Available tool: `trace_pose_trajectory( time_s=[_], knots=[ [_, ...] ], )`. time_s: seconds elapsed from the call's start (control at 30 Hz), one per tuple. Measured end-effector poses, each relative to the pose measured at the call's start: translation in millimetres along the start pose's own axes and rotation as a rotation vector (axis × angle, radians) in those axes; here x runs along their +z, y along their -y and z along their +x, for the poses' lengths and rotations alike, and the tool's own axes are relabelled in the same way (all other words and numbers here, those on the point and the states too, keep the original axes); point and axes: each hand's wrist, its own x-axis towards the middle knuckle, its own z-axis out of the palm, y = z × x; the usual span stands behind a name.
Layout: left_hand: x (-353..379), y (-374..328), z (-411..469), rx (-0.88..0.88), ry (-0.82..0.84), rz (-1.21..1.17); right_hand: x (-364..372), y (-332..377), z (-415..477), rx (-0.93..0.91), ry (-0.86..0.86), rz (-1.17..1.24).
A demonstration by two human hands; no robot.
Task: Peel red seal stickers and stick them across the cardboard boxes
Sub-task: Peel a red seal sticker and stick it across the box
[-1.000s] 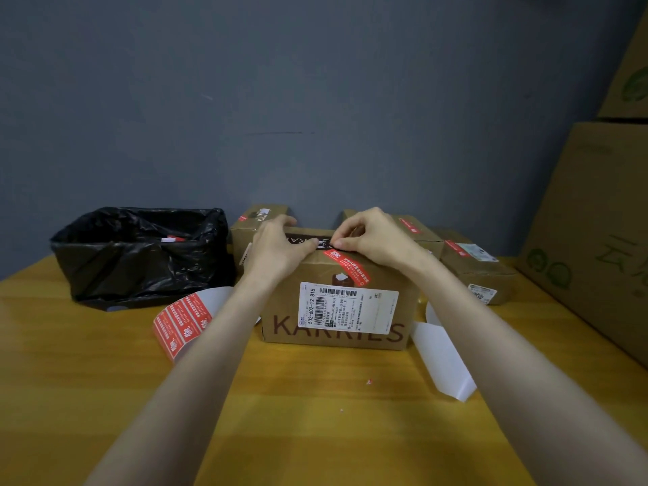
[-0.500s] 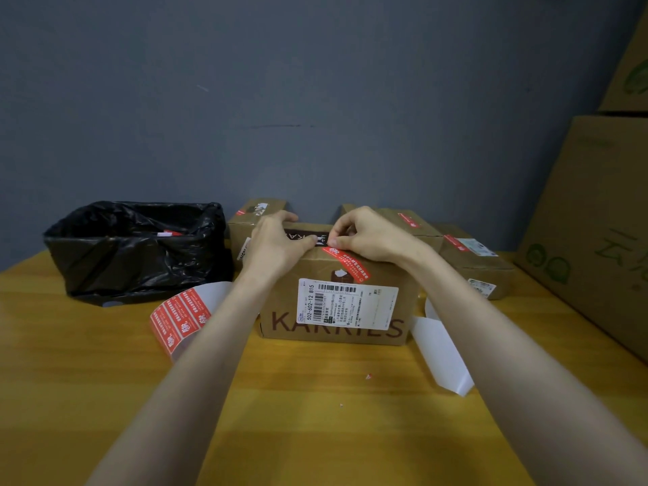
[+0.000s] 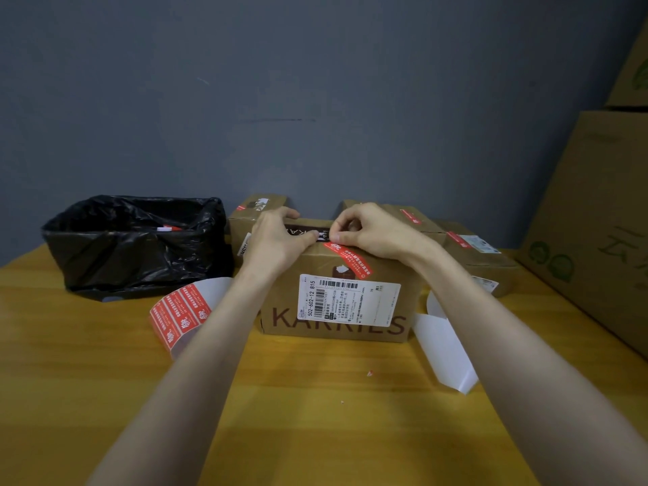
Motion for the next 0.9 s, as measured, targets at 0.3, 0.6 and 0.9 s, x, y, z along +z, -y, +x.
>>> trace_pose_trajectory(
  time_s=[0.3,0.6,0.9],
  knots=[
    [-0.7,0.6,0.0,0.004,0.006,-0.002,3.5,3.3,1.5,0.02,0.03,-0.095],
    [-0.1,-0.3,-0.2,0.0,0.014,-0.005,0.8,4.7,-2.1,0.012,0.067,-0.087],
    [-1.4,-0.8,-0.6,0.002,0.014,0.003,-2.0,-4.2,-1.0,0.019,-0.004,0.167]
  ],
)
